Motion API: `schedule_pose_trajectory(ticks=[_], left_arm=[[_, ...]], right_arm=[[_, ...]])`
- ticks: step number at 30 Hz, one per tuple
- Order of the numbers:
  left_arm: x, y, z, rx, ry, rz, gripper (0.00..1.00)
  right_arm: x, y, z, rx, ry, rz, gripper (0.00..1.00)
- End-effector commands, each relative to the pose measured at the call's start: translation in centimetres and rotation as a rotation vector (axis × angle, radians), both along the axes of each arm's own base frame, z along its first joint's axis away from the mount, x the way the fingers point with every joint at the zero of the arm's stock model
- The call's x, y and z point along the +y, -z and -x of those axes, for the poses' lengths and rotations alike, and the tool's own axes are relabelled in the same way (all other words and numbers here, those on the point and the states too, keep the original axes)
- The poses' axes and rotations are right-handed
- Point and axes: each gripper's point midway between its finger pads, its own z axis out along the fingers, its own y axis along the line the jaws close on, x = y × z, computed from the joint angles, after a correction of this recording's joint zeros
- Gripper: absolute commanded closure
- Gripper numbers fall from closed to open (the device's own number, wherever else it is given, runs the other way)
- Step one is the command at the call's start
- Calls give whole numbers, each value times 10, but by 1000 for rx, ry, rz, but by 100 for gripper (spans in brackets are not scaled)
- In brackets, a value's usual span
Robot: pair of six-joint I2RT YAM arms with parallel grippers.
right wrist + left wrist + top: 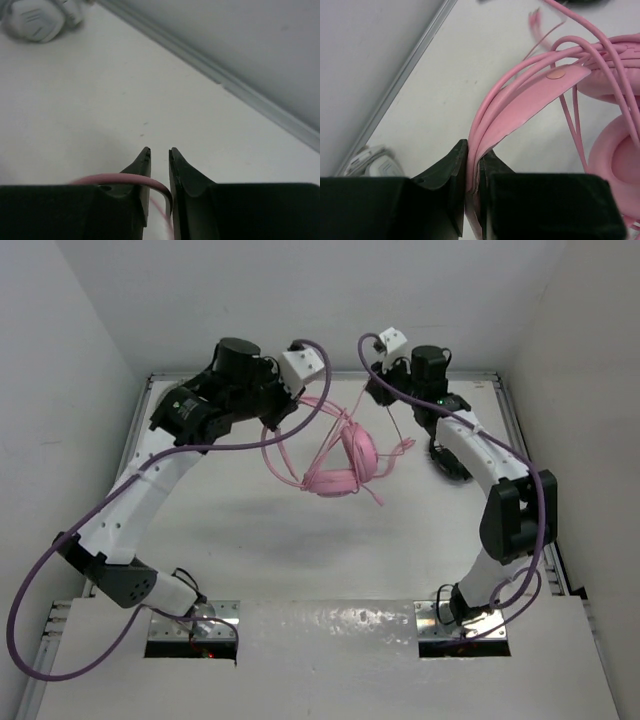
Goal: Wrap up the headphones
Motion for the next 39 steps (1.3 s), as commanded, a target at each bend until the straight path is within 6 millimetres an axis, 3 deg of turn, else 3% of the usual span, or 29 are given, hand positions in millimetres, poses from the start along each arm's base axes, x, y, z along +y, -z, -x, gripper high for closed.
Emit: schedule_pose_trajectory(ticks=[1, 3, 4, 5, 6, 7, 11, 14, 20, 24, 26, 29, 30, 32, 34, 37, 39], left_arm=[[-32, -73, 50, 68, 161, 289, 100], [-42, -86, 58, 109, 201, 343, 100], [-42, -109, 63, 91, 205, 397, 100], [-43, -119, 64, 85, 208, 421, 100], [-46, -126, 62, 80, 204, 438, 100], [-44, -146, 65, 54, 198, 482, 100], [-38, -181, 54, -25, 125, 559, 100], [-28, -202, 42, -88, 56, 603, 100], [-4, -228, 27, -185, -44, 646, 100], [17, -249, 23, -226, -90, 705, 100], [27, -257, 19, -255, -108, 724, 100], [47, -267, 3, -251, -166, 795, 100], [58, -268, -3, -253, -203, 814, 100], [73, -268, -19, -270, -253, 824, 100], [84, -265, -33, -279, -292, 827, 100], [115, -257, -69, -351, -417, 803, 100], [140, -238, -96, -377, -519, 753, 100]], right_arm=[[43, 27, 19, 39, -219, -204, 79], [59, 49, 25, 95, -245, -289, 77], [67, 53, 28, 73, -275, -328, 72], [74, 58, 30, 95, -284, -374, 69], [82, 74, 32, 123, -294, -392, 65], [88, 75, 30, 101, -305, -412, 56], [108, 105, 23, 150, -300, -446, 35], [122, 124, 22, 174, -315, -439, 31], [129, 165, 51, 218, -292, -396, 31], [124, 194, 74, 267, -249, -367, 41], [121, 187, 80, 259, -234, -373, 47], [116, 195, 86, 288, -196, -324, 73], [113, 199, 88, 320, -182, -303, 89], [114, 204, 96, 332, -187, -272, 99], [113, 207, 111, 323, -180, -206, 100], [112, 204, 134, 308, -192, -139, 100], [112, 208, 154, 335, -222, -107, 100]])
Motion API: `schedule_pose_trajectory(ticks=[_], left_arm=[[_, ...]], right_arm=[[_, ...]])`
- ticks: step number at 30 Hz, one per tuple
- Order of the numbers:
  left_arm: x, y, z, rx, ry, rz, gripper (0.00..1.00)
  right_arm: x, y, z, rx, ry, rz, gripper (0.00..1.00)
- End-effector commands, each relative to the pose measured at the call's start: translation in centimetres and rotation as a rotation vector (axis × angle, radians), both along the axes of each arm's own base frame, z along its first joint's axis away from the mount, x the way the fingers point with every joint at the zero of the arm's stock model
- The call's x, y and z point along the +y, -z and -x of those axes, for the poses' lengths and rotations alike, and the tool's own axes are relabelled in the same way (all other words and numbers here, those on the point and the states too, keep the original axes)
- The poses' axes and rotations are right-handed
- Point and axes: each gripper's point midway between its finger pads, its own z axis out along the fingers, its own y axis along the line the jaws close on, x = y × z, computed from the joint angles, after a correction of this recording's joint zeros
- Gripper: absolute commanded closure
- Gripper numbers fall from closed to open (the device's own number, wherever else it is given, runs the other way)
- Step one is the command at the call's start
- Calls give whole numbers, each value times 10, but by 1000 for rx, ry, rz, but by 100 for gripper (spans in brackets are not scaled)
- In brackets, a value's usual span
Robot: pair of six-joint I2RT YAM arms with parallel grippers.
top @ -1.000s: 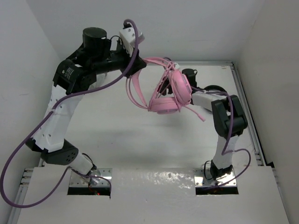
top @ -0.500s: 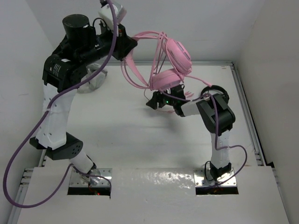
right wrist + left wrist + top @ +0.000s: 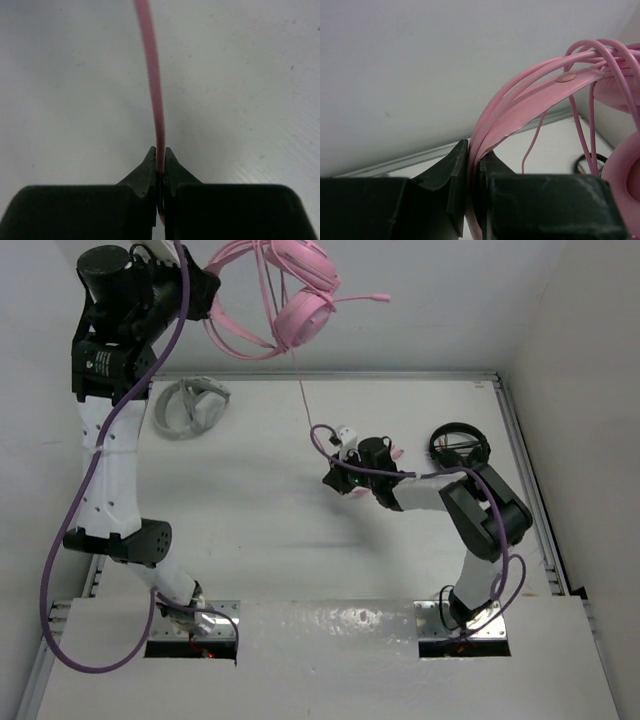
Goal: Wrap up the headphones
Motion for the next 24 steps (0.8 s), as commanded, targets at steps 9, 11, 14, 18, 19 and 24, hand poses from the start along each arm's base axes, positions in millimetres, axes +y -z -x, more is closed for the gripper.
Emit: schedule_pose_trajectory(ticks=[9, 11, 14, 18, 19, 24], left_arm=[[122, 25, -114, -153, -530, -94, 100], [144, 46, -132, -148, -653, -143, 100], [166, 77, -152, -114, -764, -288, 100], [177, 115, -169, -54, -809, -420, 100], [175, 131, -172, -30, -787, -485, 100], [100, 177, -139, -38, -384, -669, 100]], right_arm=[[56, -52, 119, -191, -462, 190, 100], [61, -93, 130, -284, -490, 154, 100], [53, -159, 148, -426, -501, 56, 100], [22, -236, 160, -645, -412, -46, 100], [10, -247, 152, -684, -340, -26, 100], [-38, -314, 118, -900, -47, 73, 100]])
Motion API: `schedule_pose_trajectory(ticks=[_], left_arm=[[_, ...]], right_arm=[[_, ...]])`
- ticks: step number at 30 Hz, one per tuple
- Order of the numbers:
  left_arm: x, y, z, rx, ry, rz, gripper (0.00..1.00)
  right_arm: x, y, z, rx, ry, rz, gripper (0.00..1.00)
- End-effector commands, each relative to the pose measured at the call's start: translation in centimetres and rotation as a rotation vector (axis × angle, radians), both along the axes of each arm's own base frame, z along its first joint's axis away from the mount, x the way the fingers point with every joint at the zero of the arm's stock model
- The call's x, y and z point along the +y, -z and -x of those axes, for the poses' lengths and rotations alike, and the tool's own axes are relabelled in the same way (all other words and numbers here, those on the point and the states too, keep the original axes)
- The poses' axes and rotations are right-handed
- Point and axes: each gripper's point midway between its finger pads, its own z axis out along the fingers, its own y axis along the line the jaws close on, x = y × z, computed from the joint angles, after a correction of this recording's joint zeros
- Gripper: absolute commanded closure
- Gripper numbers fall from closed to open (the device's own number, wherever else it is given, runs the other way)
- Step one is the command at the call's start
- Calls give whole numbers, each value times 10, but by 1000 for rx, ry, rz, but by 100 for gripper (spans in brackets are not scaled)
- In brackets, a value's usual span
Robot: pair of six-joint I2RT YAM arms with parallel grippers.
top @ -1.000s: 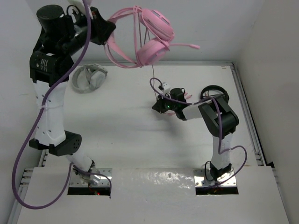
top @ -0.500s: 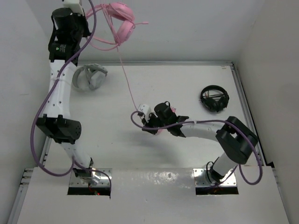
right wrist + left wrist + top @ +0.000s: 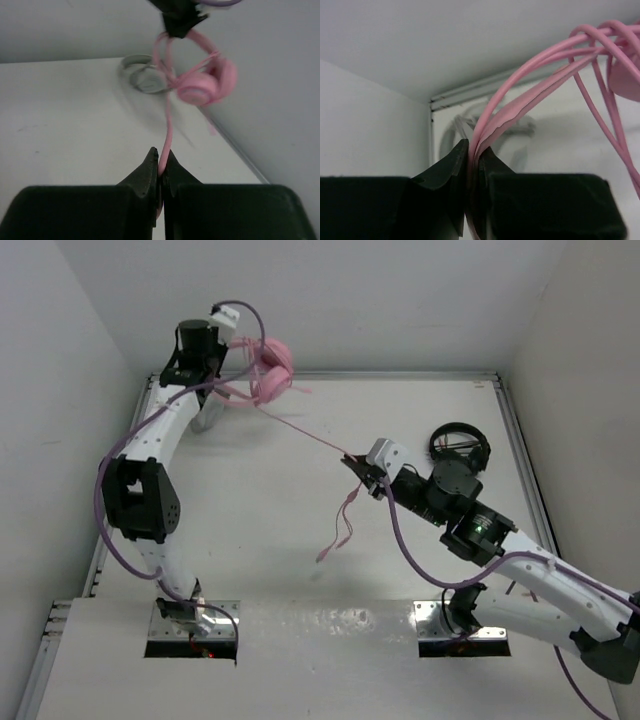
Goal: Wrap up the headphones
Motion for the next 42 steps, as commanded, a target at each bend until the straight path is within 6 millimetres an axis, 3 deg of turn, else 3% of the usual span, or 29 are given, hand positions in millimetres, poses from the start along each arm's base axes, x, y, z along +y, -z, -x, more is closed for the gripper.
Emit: schedule_pose_trajectory(ticks=[1, 2, 3, 5, 6, 7, 8, 9, 10, 14, 20, 21, 25, 27, 28, 30, 31, 33, 34, 37, 42], left_arm=[[-42, -88, 39, -237, 246, -143, 100], [-57, -96, 66, -233, 301, -175, 100], [-91, -67, 82, -164, 390, -235, 100], [-114, -47, 115, -67, 465, -273, 100], [-135, -31, 128, -26, 528, -276, 100], [-142, -20, 137, 10, 544, -259, 100], [-147, -8, 149, 62, 565, -255, 100], [-157, 2, 157, 91, 591, -240, 100], [-162, 7, 164, 112, 607, -225, 100], [-188, 12, 195, 196, 739, -119, 100], [-209, -18, 223, 231, 825, 58, 100], [-212, -29, 226, 218, 837, 83, 100], [-224, -40, 246, 253, 922, 150, 100], [-233, -57, 254, 238, 962, 204, 100], [-236, -74, 258, 208, 980, 232, 100], [-241, -97, 261, 177, 977, 298, 100], [-243, -123, 264, 118, 991, 326, 100], [-246, -146, 268, 88, 988, 394, 100], [-249, -168, 270, 48, 1002, 421, 100], [-257, -201, 270, 6, 1014, 502, 100], [-264, -220, 253, -28, 985, 557, 100]], right_arm=[[-32, -45, -34, -148, 258, -8, 100], [-32, -47, -47, -173, 306, 35, 100], [-40, -72, -57, -199, 380, 22, 100], [-41, -89, -70, -237, 426, 56, 100], [-34, -86, -82, -234, 439, 85, 100], [-37, -113, -86, -264, 463, 58, 100], [-43, -121, -96, -268, 494, 58, 100], [-40, -117, -110, -251, 510, 79, 100], [-47, -135, -118, -254, 533, 53, 100], [-81, -130, -172, -153, 596, 20, 100], [-107, -97, -220, -42, 652, 4, 100], [-103, -93, -223, -24, 617, -6, 100], [-101, -67, -243, 69, 580, -26, 100], [-86, -32, -251, 152, 511, 36, 100], [-78, -11, -254, 188, 471, 75, 100], [-62, 26, -246, 263, 368, 126, 95], [-46, 39, -236, 289, 259, 132, 92], [-32, 73, -227, 361, 175, 109, 85], [-22, 76, -221, 367, 115, 75, 83], [-4, 99, -213, 406, 39, -23, 76], [30, 120, -204, 452, -57, -179, 73]])
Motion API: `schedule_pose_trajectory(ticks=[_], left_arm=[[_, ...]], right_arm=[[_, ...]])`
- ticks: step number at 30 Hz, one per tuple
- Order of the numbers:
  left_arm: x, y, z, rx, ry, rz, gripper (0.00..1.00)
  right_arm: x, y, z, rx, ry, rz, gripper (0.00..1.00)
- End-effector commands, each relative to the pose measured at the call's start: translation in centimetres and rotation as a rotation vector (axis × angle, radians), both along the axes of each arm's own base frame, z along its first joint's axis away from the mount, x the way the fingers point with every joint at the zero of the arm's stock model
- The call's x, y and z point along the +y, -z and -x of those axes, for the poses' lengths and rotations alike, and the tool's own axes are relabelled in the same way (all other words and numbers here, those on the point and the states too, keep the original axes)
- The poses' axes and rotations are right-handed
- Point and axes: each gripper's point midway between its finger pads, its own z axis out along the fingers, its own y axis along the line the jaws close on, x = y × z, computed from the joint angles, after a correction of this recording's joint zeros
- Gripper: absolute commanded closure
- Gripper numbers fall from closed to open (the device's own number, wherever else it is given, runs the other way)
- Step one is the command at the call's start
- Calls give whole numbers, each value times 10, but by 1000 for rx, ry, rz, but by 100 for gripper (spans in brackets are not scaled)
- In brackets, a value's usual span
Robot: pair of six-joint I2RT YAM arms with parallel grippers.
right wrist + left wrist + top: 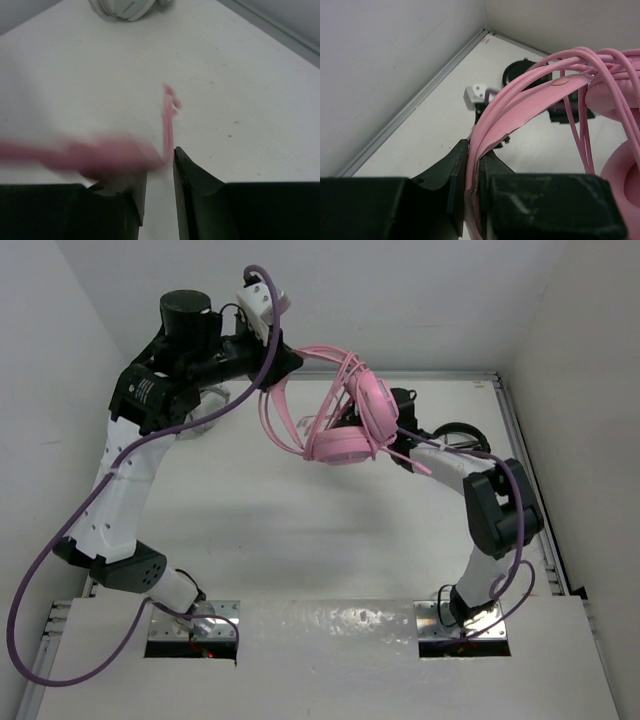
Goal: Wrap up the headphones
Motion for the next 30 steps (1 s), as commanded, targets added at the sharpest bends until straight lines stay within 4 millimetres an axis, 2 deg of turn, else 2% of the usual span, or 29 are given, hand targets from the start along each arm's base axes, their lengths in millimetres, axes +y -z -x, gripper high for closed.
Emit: schedule_pose_trajectory(ticks=[1, 3, 4, 6, 7, 8, 10, 11, 12, 13, 14, 15, 20, 21, 22, 23, 28, 30], left_arm=[[-13, -32, -4, -3, 8, 138, 100], [-14, -32, -9, 1, -4, 141, 100], [-13, -34, -10, -4, -11, 146, 100], [-13, -38, -12, -7, -16, 156, 100], [-13, -43, -10, -15, -13, 165, 100], [-13, -47, -9, -19, -15, 173, 100], [-11, -55, -7, -37, -18, 186, 100], [-9, -58, -7, -43, -25, 190, 100], [-6, -61, -7, -54, -39, 191, 100], [-5, -62, -5, -56, -42, 192, 100], [-4, -61, -6, -64, -47, 184, 100], [-1, -63, -4, -74, -54, 181, 100], [4, -57, -8, -80, -89, 157, 100], [3, -56, -9, -78, -83, 156, 100], [2, -56, -9, -72, -82, 160, 100], [0, -55, -10, -69, -77, 162, 100], [-5, -57, -13, -60, -66, 180, 100], [-4, -59, -14, -66, -70, 181, 100]], right_arm=[[44, -39, 9, -91, -115, -218, 74], [54, -38, 12, -104, -124, -256, 74], [62, -31, 14, -91, -129, -266, 73], [66, -32, 10, -97, -105, -313, 73], [69, -21, 8, -77, -99, -324, 72], [70, -28, 5, -107, -97, -361, 71], [74, -21, 8, -65, -114, -406, 64], [74, -19, 16, -62, -141, -412, 55], [75, -21, 26, -59, -178, -413, 50], [72, -10, 30, -44, -175, -397, 46], [63, 0, 44, -19, -162, -376, 43], [55, 4, 49, -30, -146, -353, 34], [-11, 34, 48, 12, 110, -154, 16], [-23, 38, 45, 14, 165, -125, 3], [-40, 50, 43, 33, 248, -81, 1], [-54, 46, 38, 25, 290, -75, 1], [-98, 55, 28, 92, 440, -59, 1], [-119, 53, 21, 88, 519, -68, 1]])
